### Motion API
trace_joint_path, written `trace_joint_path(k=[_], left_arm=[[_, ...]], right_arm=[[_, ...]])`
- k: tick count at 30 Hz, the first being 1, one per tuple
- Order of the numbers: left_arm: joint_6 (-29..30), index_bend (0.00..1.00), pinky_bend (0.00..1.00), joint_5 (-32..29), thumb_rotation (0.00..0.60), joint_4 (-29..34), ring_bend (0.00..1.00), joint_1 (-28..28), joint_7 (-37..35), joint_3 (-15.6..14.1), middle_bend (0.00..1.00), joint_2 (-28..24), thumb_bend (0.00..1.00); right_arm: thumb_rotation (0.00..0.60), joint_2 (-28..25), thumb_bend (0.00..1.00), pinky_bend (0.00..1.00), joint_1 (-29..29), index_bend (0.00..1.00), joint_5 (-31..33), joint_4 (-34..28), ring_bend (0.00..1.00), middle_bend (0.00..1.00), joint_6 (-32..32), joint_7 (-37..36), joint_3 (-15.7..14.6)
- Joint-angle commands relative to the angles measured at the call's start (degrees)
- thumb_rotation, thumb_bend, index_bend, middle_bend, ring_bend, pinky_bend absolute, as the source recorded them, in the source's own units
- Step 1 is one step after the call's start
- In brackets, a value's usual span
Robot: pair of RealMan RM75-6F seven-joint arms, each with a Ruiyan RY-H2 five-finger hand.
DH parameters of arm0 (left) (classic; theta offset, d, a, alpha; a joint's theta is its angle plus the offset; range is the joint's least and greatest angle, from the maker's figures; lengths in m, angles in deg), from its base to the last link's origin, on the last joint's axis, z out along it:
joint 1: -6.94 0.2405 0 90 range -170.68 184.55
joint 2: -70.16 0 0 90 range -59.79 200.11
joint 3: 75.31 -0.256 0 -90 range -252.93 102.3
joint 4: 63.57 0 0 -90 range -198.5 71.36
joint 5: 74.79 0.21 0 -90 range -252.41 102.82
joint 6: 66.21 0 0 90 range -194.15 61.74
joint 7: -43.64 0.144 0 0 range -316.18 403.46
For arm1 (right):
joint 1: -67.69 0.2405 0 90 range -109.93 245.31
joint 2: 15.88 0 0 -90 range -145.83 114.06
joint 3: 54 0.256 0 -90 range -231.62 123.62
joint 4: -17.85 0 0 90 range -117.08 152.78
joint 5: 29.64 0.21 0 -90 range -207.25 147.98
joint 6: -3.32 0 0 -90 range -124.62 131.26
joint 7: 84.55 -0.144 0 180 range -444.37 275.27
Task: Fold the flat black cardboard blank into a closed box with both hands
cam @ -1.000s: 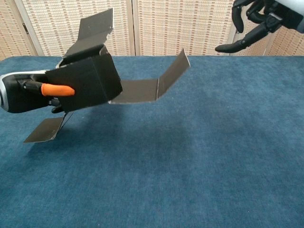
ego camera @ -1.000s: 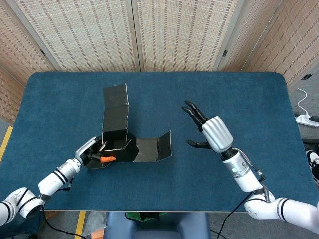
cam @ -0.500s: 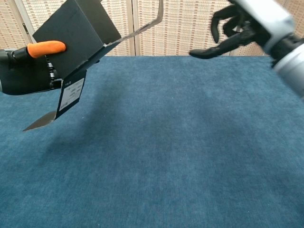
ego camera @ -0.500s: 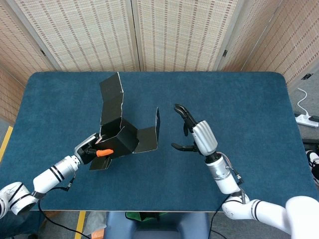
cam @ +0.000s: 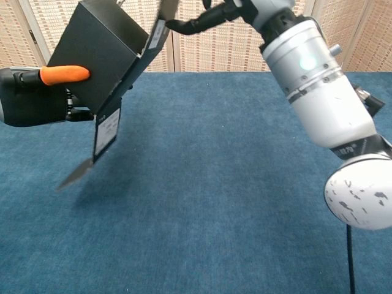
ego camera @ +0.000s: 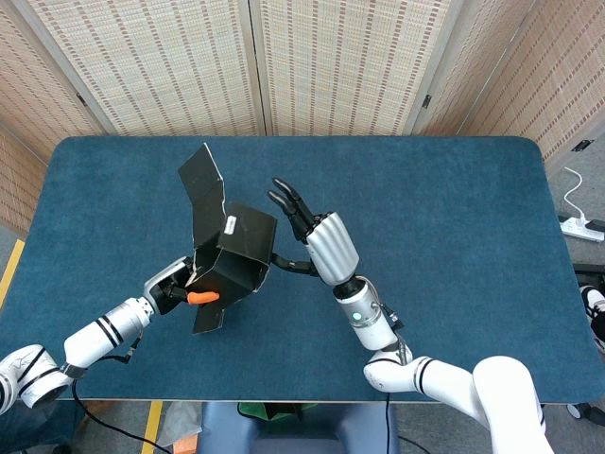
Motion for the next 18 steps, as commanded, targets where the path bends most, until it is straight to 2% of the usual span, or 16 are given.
trace_joint_path(k=[1,7,11,13,18], left_arm=[[0.0,0.28,0.75,-0.7,0.600,0.4,0.61,-0.1,2.0,0.0,0.28,0.0,0.19],[0.1,0.28,0.75,-1.5,0.600,0.5,0.61,0.1,5.5,0.1,0.28,-0.1,0.18],[-0.2,0.28,0.75,-1.9,0.600,0.2,0.61,0.1,8.4,0.1,0.28,-0.1,0.18],[-0.4,0.28,0.75,-1.9,0.600,-0.2,0.61,0.0,10.1,0.1,0.28,0.0,0.18],[-1.4,0.28,0.75,-1.9,0.600,-1.6,0.60,-0.3,16.0,0.0,0.27,0.5,0.19]], right_arm=[[0.600,-0.2,0.00,1.00,1.3,0.00,-1.2,0.1,0.68,0.01,-0.1,1.0,-0.2],[0.600,-2.0,0.00,1.00,2.6,0.00,-2.8,-1.5,0.68,0.02,-1.6,2.0,-1.7],[0.600,-3.8,0.00,1.00,2.9,0.01,-4.0,-2.6,0.69,0.11,-2.7,2.0,-3.4],[0.600,-4.7,0.00,1.00,3.1,0.06,-4.4,-3.0,0.70,0.18,-3.7,2.4,-4.2],[0.600,-7.8,0.00,1.00,3.8,0.19,-6.6,-4.1,0.73,0.26,-7.0,3.6,-7.3]])
